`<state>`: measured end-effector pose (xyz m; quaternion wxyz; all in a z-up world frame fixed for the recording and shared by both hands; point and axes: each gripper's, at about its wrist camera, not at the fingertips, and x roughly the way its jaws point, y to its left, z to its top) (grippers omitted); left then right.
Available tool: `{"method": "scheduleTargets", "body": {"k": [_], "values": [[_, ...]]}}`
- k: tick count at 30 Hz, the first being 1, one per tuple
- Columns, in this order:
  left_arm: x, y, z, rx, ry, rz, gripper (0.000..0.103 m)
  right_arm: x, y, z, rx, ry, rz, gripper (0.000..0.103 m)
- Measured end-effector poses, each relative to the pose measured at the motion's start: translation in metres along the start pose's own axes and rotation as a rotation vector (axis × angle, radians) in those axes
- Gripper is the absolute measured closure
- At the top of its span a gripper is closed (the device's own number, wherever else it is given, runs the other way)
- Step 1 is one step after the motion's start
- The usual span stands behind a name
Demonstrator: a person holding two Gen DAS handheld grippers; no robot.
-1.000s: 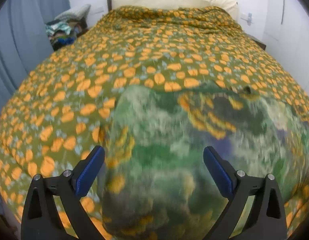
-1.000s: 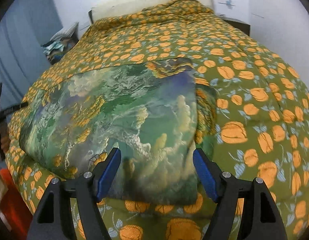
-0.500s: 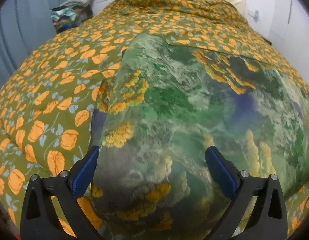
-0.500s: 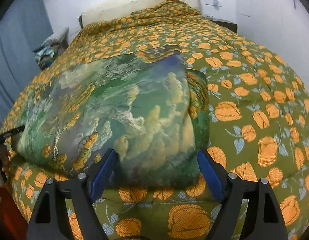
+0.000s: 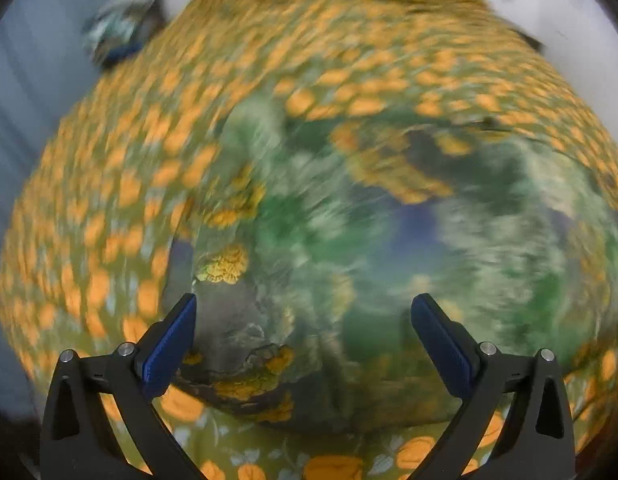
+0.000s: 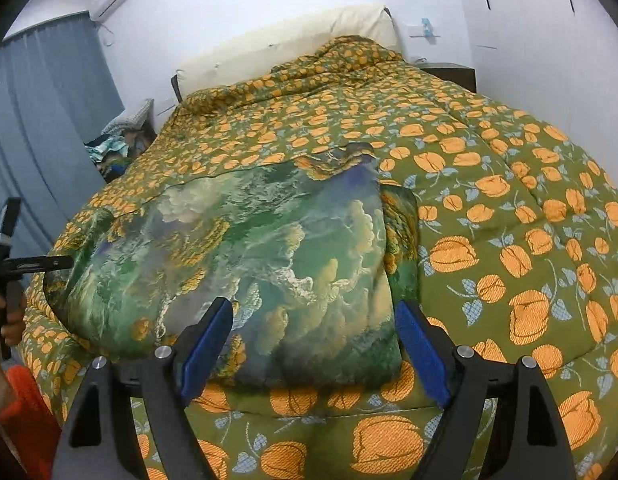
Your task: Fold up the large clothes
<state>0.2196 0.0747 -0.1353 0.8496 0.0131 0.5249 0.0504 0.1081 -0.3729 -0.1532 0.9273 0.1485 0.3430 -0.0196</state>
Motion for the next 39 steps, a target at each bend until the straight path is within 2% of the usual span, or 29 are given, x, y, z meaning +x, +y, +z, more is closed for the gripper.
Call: {"method": "scheduleTargets", "body": {"k": [3,5,7,8,9,11,13,14,16,17,19,21,23,26,31,34,39], "values": [[0.015,0.041,-0.023,-0.110,0.069,-0.001,0.001,-0.002,-0.002,0.001,0.000,-0.001,0.011,0.020],[0.008,0.064,-0.044,-0.133,0.072,0.033,0.001,-0.003,-0.004,0.002,0.006,-0.005,0.013,0.020],[-0.012,0.076,-0.058,-0.133,0.020,0.083,0.001,-0.003,-0.007,0.004,0.017,-0.008,0.024,0.020],[-0.028,0.079,-0.065,-0.134,-0.034,0.104,0.001,-0.003,-0.008,0.005,0.023,-0.011,0.034,0.021],[-0.047,0.077,-0.070,-0.129,-0.108,0.092,0.001,-0.002,-0.010,0.006,0.026,-0.014,0.040,0.020],[-0.074,0.055,-0.067,-0.083,-0.211,-0.013,0.001,-0.001,-0.009,0.008,0.021,-0.021,0.048,0.020],[-0.084,0.021,-0.056,0.008,-0.246,-0.117,0.001,0.001,-0.008,0.009,0.015,-0.021,0.056,0.020],[-0.084,-0.012,-0.044,0.102,-0.247,-0.186,0.001,0.003,-0.008,0.009,0.015,-0.018,0.061,0.020],[-0.071,-0.057,-0.027,0.226,-0.230,-0.241,0.001,0.006,-0.008,0.010,0.024,-0.011,0.072,0.020],[-0.051,-0.092,-0.012,0.314,-0.207,-0.258,0.001,0.007,-0.009,0.009,0.030,-0.009,0.077,0.020],[-0.015,-0.128,0.011,0.381,-0.157,-0.229,0.001,0.006,-0.009,0.009,0.034,-0.009,0.080,0.020],[0.041,-0.154,0.042,0.388,-0.055,-0.184,0.001,0.005,-0.011,0.009,0.035,-0.010,0.077,0.020],[0.081,-0.162,0.066,0.334,-0.004,-0.166,0.000,0.004,-0.013,0.008,0.039,-0.008,0.069,0.020],[0.102,-0.163,0.077,0.272,0.019,-0.157,0.000,0.005,-0.017,0.006,0.052,-0.002,0.071,0.021],[0.088,-0.167,0.072,0.300,-0.006,-0.131,0.000,0.012,-0.025,0.007,0.100,0.015,0.091,0.021],[0.080,-0.164,0.065,0.347,-0.020,-0.144,0.001,0.014,-0.028,0.007,0.120,0.022,0.106,0.021],[0.050,-0.166,0.010,0.505,-0.075,-0.153,0.001,0.013,-0.029,0.008,0.126,0.020,0.110,0.020]]}}
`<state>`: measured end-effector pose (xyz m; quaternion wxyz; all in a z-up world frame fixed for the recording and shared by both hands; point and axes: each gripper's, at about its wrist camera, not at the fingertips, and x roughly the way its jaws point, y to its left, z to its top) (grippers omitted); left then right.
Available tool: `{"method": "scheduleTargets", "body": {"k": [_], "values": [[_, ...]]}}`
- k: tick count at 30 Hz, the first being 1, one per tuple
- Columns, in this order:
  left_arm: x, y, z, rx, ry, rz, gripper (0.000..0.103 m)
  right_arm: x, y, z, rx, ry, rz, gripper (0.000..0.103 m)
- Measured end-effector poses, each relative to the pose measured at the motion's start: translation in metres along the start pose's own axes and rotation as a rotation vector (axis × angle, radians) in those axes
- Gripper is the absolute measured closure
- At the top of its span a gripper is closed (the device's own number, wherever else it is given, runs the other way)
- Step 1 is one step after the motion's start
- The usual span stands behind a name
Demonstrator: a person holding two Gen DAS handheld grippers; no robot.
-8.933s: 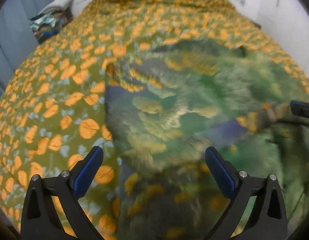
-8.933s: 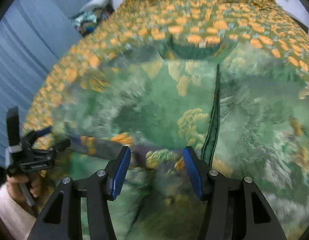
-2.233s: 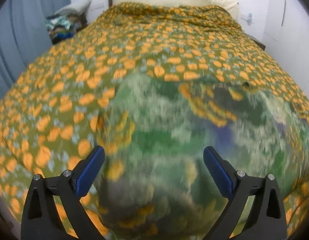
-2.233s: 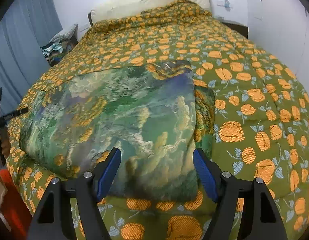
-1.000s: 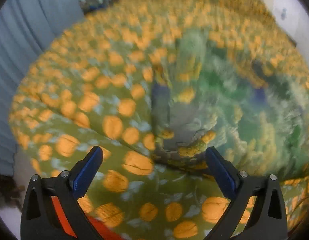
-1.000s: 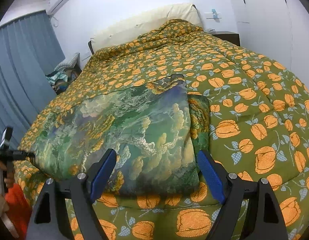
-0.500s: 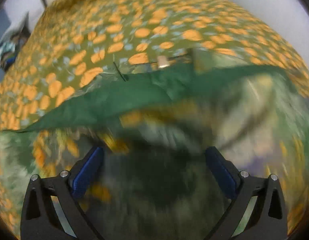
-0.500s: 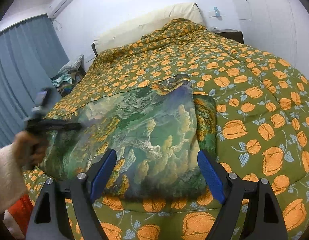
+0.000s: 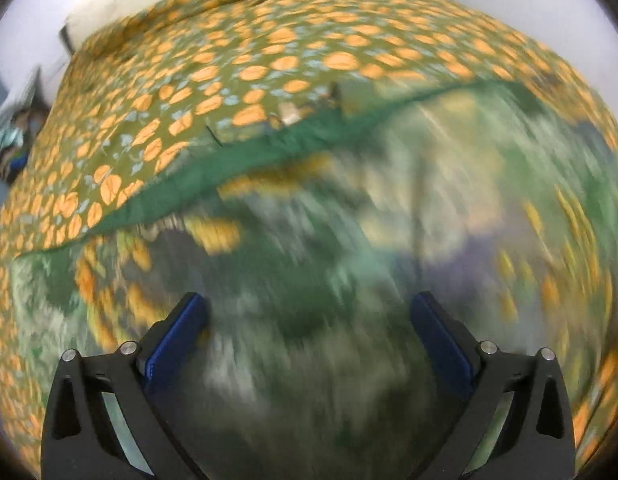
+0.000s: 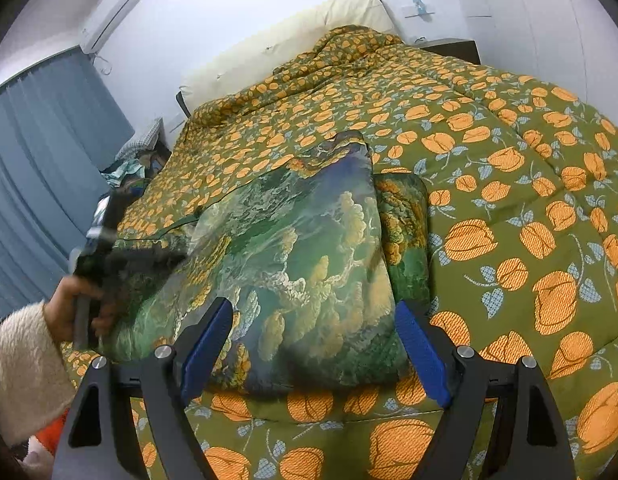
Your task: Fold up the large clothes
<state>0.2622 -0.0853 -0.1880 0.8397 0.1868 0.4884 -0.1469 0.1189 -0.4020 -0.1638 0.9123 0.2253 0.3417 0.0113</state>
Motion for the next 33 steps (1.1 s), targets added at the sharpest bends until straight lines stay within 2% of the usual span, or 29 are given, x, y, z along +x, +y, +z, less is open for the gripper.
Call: {"method": "scheduleTargets", "body": {"k": [7,12,14,18,21,23,26,29,30,31,32,33], "values": [[-0.024,-0.020,-0.048,0.049,-0.027,0.047,0.001,0.004,-0.005,0.000,0.010,0.009,-0.006,0.020],[-0.047,-0.047,-0.077,0.113,-0.037,0.048,0.001,0.012,-0.022,0.000,0.064,0.036,-0.034,0.020],[-0.061,-0.050,-0.081,0.103,-0.060,0.004,0.001,0.011,-0.030,-0.002,0.102,0.037,-0.048,0.020],[-0.089,-0.055,-0.071,0.060,-0.179,-0.134,0.001,0.015,-0.047,-0.005,0.195,0.056,-0.019,0.019],[-0.084,-0.068,-0.057,0.091,-0.215,-0.193,0.001,0.022,-0.058,-0.008,0.282,0.074,0.021,0.018],[-0.069,-0.076,-0.054,0.110,-0.190,-0.221,0.001,0.027,-0.062,-0.008,0.312,0.075,0.047,0.018],[-0.031,-0.087,-0.054,0.112,-0.091,-0.263,0.000,0.045,-0.065,-0.002,0.318,0.088,0.074,0.015],[-0.018,-0.089,-0.053,0.107,-0.083,-0.263,0.000,0.067,-0.073,-0.002,0.376,0.118,0.112,0.014],[-0.018,-0.087,-0.052,0.099,-0.083,-0.272,0.000,0.072,-0.075,-0.003,0.400,0.118,0.144,0.015],[-0.019,-0.086,-0.050,0.096,-0.080,-0.280,0.000,0.077,-0.076,-0.003,0.423,0.124,0.189,0.026],[-0.019,-0.085,-0.049,0.098,-0.076,-0.290,0.000,0.081,-0.076,-0.003,0.429,0.137,0.192,0.031],[-0.019,-0.083,-0.048,0.108,-0.067,-0.300,0.000,0.080,-0.073,-0.001,0.406,0.140,0.181,0.041]]}}
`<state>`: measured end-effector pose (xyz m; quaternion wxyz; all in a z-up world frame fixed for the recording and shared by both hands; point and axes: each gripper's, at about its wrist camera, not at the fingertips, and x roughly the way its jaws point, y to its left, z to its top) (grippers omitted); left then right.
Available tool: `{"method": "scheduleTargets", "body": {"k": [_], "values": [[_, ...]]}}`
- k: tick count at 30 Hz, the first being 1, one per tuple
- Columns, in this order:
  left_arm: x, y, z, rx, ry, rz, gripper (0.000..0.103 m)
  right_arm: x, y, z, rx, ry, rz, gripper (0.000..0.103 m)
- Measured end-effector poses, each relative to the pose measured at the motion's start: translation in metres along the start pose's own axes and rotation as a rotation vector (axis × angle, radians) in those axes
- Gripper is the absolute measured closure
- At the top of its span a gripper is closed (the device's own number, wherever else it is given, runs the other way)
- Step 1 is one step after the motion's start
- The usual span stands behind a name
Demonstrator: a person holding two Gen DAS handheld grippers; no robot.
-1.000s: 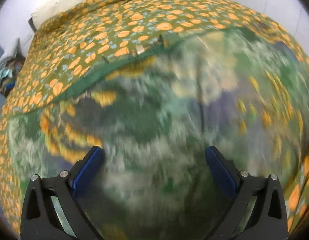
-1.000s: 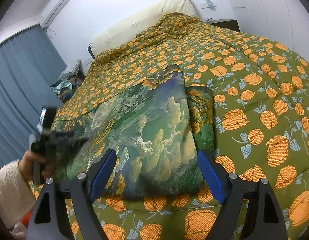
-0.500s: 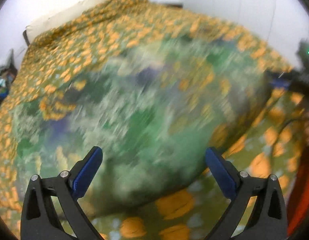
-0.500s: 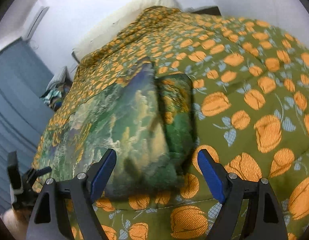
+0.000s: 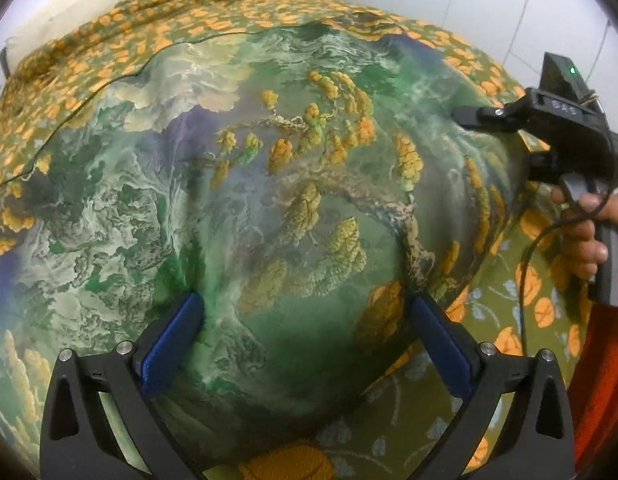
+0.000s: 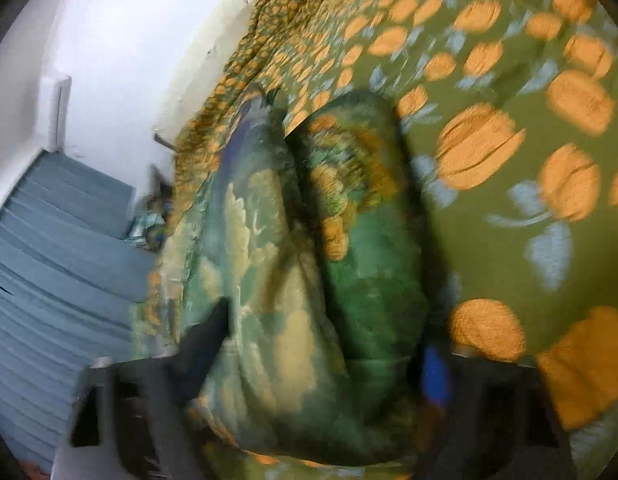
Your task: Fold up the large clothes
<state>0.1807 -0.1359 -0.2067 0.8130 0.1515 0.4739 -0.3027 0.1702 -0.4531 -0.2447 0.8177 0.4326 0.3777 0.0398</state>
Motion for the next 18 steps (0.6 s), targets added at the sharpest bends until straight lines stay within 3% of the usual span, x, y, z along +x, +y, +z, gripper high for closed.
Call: {"method": "scheduleTargets", "body": {"k": [1,3,8,11,14,18], "values": [[-0.001,0.002,0.002,0.006,0.014,-0.008,0.000,-0.003,0.005,0.000,-0.029,-0.004,-0.003,0.051],[-0.012,0.011,0.006,-0.016,0.029,-0.041,0.001,-0.016,0.030,0.000,-0.122,-0.036,-0.017,0.060],[-0.078,0.063,0.036,-0.251,-0.093,-0.248,0.001,-0.043,0.111,-0.016,-0.379,-0.122,-0.057,0.063],[-0.117,0.085,0.067,-0.321,-0.148,-0.393,0.001,-0.046,0.175,-0.037,-0.585,-0.163,-0.110,0.063],[-0.137,0.082,0.099,-0.281,-0.120,-0.467,0.001,-0.036,0.235,-0.076,-0.813,-0.209,-0.170,0.063],[-0.138,0.066,0.128,-0.184,-0.042,-0.427,0.001,-0.007,0.280,-0.134,-1.063,-0.235,-0.257,0.063]]}}
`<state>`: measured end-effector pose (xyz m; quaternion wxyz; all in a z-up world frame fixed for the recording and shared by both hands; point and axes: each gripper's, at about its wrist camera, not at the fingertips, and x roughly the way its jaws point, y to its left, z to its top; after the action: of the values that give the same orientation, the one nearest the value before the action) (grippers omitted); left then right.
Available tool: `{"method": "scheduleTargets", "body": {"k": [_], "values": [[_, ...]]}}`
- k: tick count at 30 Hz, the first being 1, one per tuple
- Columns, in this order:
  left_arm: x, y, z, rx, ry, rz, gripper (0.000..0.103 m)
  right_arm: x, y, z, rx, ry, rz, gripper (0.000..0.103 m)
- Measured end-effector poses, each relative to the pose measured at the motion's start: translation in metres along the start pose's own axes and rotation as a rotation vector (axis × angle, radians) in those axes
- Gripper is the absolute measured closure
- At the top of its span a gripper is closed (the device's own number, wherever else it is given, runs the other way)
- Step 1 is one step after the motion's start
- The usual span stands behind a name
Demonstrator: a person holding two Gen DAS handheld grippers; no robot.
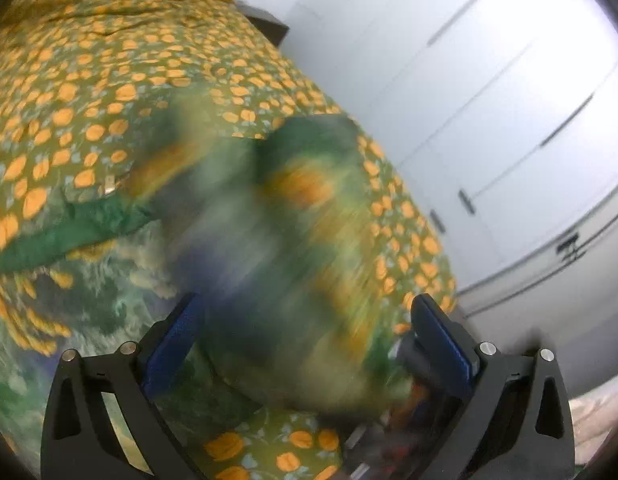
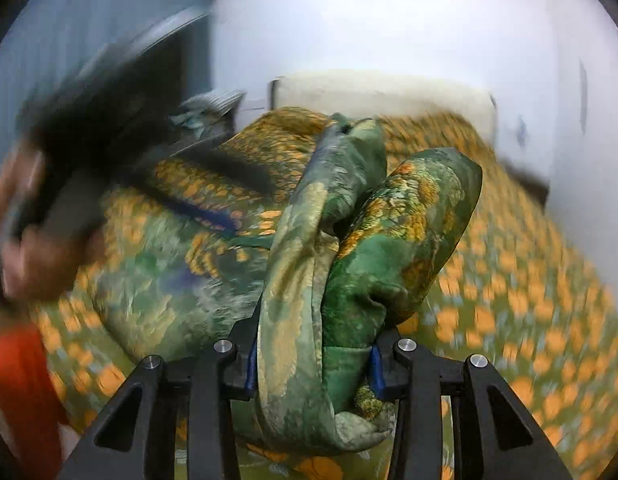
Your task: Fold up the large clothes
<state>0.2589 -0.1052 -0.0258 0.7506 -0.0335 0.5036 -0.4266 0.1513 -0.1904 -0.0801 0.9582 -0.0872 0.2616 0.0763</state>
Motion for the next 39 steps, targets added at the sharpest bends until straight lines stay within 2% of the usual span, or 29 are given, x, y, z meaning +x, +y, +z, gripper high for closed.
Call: {"method": "scheduleTargets", "body": {"k": [1,5,8,9,10,11,12,13,14,16,19,21,26,30,36,38,39], "values": [[0.004,-0.004,-0.001,0.007,0.024,0.022,0.001,0.003,0.017,-0.001,-0.059,-0.002,-0.018,0.063],[0.024,-0.011,-0.005,0.066,0.103,0.207,0.001,0.010,0.054,-0.009,-0.204,-0.014,-0.090,0.063],[0.033,-0.012,-0.011,0.065,0.120,0.276,0.004,0.019,0.066,-0.014,-0.298,-0.020,-0.124,0.063],[0.032,-0.012,-0.016,0.056,0.121,0.284,0.011,0.019,0.070,-0.015,-0.318,-0.024,-0.129,0.064],[0.032,-0.010,-0.015,0.040,0.120,0.293,0.034,0.019,0.072,-0.018,-0.332,-0.030,-0.134,0.064],[0.032,-0.006,-0.013,0.025,0.121,0.295,0.053,0.019,0.072,-0.020,-0.335,-0.038,-0.145,0.064],[0.027,0.001,-0.011,0.004,0.119,0.274,0.060,0.020,0.071,-0.020,-0.327,-0.040,-0.151,0.063],[0.021,0.003,-0.011,-0.011,0.115,0.259,0.067,0.020,0.067,-0.020,-0.301,-0.035,-0.151,0.058],[0.016,0.008,-0.008,-0.021,0.111,0.252,0.070,0.019,0.061,-0.019,-0.263,-0.032,-0.142,0.053],[0.005,0.018,-0.004,-0.025,0.096,0.250,0.072,0.009,0.053,-0.014,-0.217,-0.057,-0.115,0.029],[-0.011,0.035,-0.001,-0.043,0.075,0.235,0.074,-0.010,0.048,-0.004,-0.153,-0.091,-0.053,0.017],[-0.029,0.048,-0.005,-0.041,0.055,0.237,0.074,-0.021,0.039,0.002,-0.085,-0.109,-0.009,0.014],[-0.076,0.094,-0.020,-0.077,0.005,0.258,0.074,-0.021,0.002,0.006,0.113,-0.063,0.074,0.013],[-0.105,0.134,-0.042,-0.100,-0.028,0.290,0.074,-0.001,-0.012,0.010,0.190,-0.006,0.117,0.013],[-0.118,0.210,-0.097,-0.212,-0.022,0.304,0.074,0.050,-0.013,0.033,0.322,0.106,0.304,0.014],[-0.120,0.226,-0.108,-0.243,-0.031,0.292,0.073,0.078,0.001,0.049,0.319,0.155,0.381,0.019],[-0.121,0.237,-0.115,-0.265,-0.043,0.277,0.072,0.090,0.008,0.055,0.309,0.178,0.421,0.027]]}}
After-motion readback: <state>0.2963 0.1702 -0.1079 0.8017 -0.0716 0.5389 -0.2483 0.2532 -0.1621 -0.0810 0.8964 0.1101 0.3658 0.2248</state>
